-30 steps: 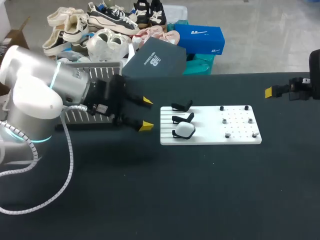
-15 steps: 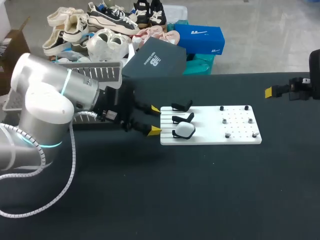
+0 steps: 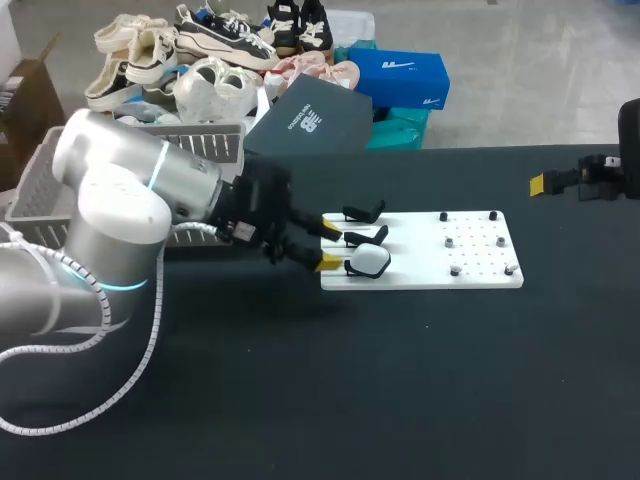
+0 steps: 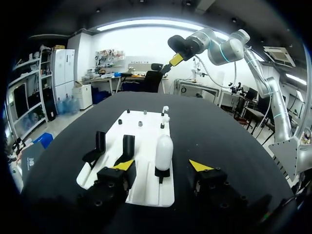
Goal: Pick up each earbud case from the left stands, insert the matching earbuds, close the lid, and place the case in the box.
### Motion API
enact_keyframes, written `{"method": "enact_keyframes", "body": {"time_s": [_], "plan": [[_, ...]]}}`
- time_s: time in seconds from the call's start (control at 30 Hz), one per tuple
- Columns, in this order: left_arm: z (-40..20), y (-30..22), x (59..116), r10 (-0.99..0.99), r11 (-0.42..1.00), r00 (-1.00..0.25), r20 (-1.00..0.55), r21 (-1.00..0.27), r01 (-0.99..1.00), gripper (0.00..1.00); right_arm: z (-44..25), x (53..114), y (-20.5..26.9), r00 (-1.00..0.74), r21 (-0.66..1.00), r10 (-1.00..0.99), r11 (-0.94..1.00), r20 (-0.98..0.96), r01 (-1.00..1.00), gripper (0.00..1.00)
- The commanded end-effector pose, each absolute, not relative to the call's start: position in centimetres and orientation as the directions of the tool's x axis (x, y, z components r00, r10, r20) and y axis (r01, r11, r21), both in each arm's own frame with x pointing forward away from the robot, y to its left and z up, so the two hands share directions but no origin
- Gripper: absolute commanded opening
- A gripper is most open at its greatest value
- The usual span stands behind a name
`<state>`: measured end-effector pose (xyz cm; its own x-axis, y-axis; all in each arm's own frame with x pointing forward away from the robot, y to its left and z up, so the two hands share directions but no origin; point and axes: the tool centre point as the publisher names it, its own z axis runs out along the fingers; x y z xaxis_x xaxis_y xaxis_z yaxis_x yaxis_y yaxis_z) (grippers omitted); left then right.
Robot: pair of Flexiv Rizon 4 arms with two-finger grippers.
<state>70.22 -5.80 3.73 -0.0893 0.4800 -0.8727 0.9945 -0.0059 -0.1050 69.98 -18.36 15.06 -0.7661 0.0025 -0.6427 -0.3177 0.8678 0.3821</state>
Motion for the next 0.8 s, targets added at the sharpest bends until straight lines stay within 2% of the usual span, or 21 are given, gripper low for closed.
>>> {"method": "enact_keyframes", "body": {"time_s": [0.03,0.1,0.23,0.8], "plan": [[3.4,-6.1,70.2,0.480,-0.010,-0.091,-0.873,-0.110,0.994,0.68,15.0,70.0,-18.5,-0.766,0.384,0.001,0.866,-0.643,-0.321,1.00],[3.3,-6.3,70.3,0.479,-0.007,-0.096,-0.872,-0.113,0.994,0.67,15.0,70.0,-18.5,-0.766,0.384,0.001,0.866,-0.643,-0.321,1.00],[3.1,-6.8,70.1,0.477,-0.002,-0.103,-0.873,-0.118,0.993,0.59,15.0,70.0,-18.5,-0.766,0.384,0.001,0.866,-0.643,-0.321,1.00],[1.9,-8.4,69.7,0.471,0.015,-0.102,-0.876,-0.107,0.994,0.56,15.0,70.0,-18.5,-0.766,0.384,0.001,0.866,-0.643,-0.321,1.00]]}}
